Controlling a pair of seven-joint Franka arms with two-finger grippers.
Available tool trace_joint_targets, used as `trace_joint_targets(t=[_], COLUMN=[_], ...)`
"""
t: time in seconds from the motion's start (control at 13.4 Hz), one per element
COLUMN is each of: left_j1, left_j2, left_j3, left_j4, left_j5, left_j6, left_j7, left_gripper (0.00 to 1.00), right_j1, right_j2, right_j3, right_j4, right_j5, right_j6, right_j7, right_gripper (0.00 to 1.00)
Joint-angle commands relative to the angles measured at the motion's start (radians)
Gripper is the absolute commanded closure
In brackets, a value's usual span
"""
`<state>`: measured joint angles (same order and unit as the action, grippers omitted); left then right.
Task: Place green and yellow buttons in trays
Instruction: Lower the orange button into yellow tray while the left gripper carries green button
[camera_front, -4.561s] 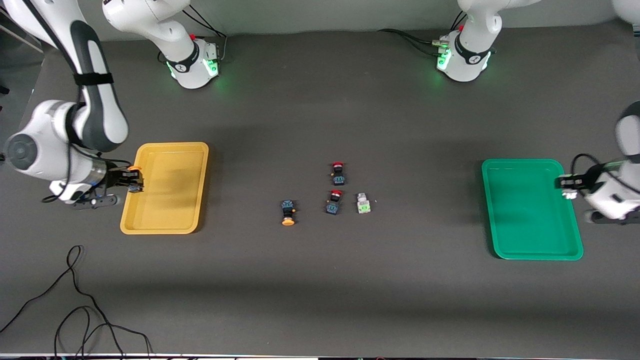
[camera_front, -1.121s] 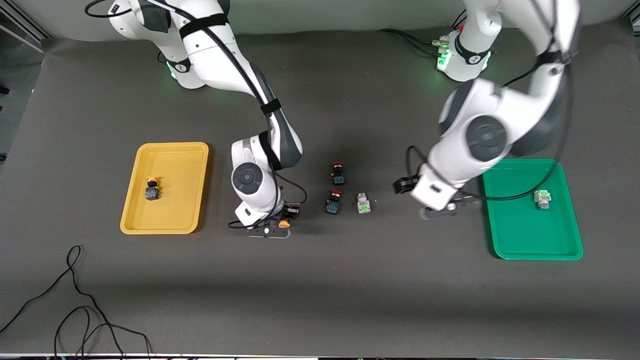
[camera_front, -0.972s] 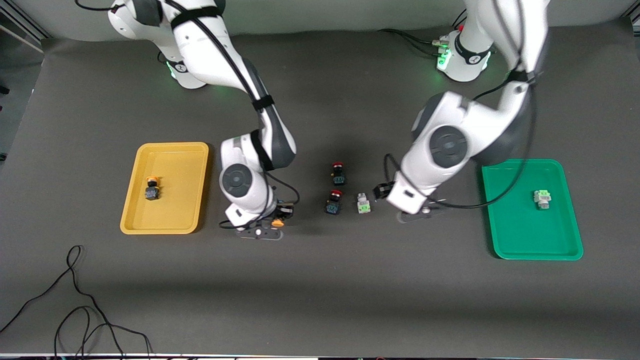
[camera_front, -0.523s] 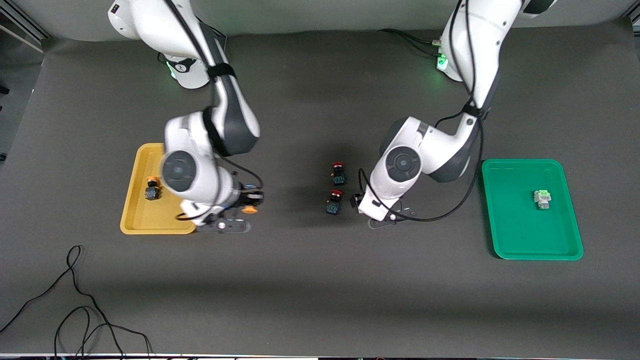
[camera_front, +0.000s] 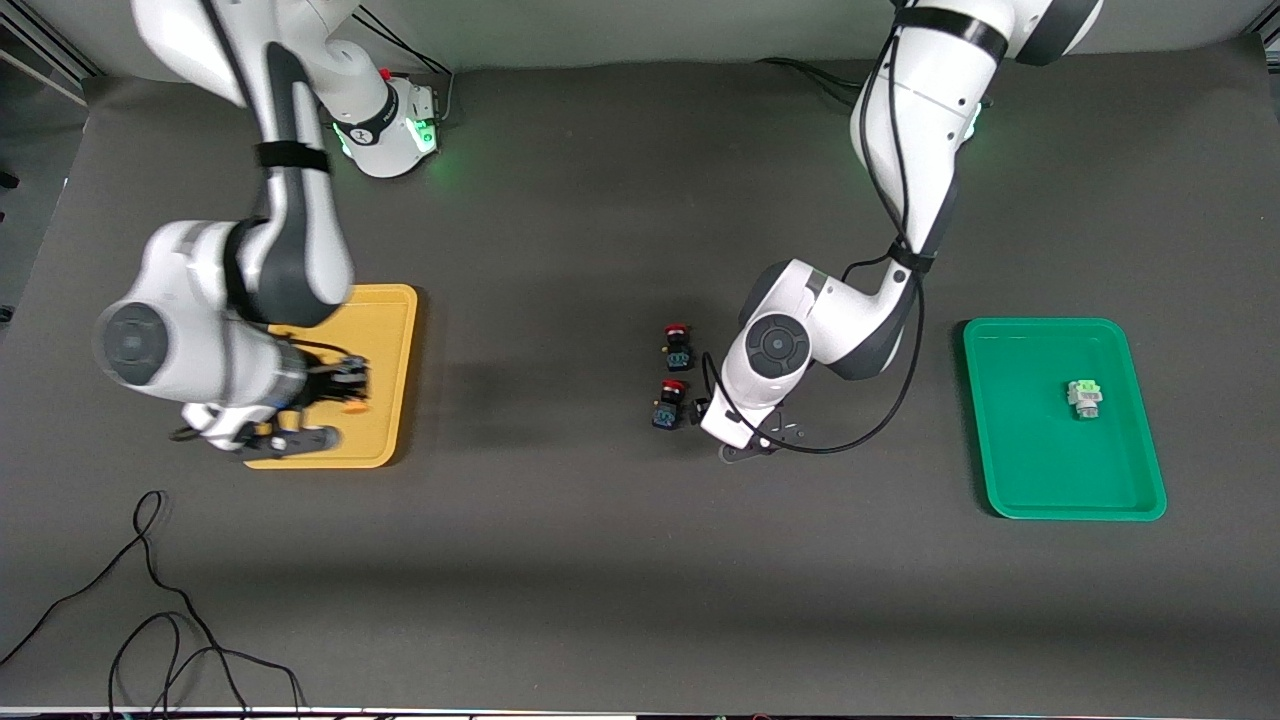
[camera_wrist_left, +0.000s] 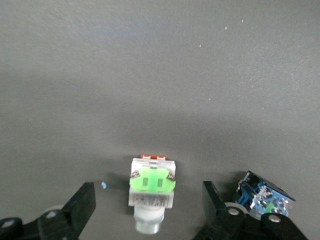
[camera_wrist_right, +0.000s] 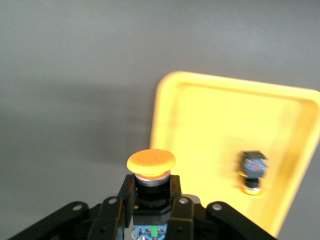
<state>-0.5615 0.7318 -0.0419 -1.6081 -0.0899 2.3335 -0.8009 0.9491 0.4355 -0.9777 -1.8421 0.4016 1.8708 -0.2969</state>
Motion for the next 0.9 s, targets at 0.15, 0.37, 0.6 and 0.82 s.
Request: trace_joint_targets(t=[0.15, 0.37, 0.6, 0.82], left_j1=[-0.029, -0.029, -0.032, -0.037], left_j2=[0.041, 0.043, 0.043, 0.034], left_j3=[0.022, 0.022, 0.022, 0.023], left_j4=[0.027, 0.025, 0.025, 0.027], left_j5=[0.048, 0.055, 0.055, 0.055], left_j6=[0.02, 0.02, 0.02, 0.012], left_j7=[-0.032, -0.034, -0.038, -0.078], left_gripper=[0.13, 1.0, 1.0, 1.0], right_j1=[0.019, 0.007, 0.016, 0.01], right_j2=[-0.087, -0.026, 0.095, 0.108], right_j3=[-0.044, 0.006, 0.046, 0.051], right_j4=[-0.329, -0.414, -0.405, -0.382], right_j5=[-0.003, 0.093, 0.291, 0.316], right_j6=[0.317, 0.461, 0.469, 0.458], right_j7=[-0.157, -0.206, -0.316, -0.311], right_gripper=[0.9, 0.9, 0.9, 0.34])
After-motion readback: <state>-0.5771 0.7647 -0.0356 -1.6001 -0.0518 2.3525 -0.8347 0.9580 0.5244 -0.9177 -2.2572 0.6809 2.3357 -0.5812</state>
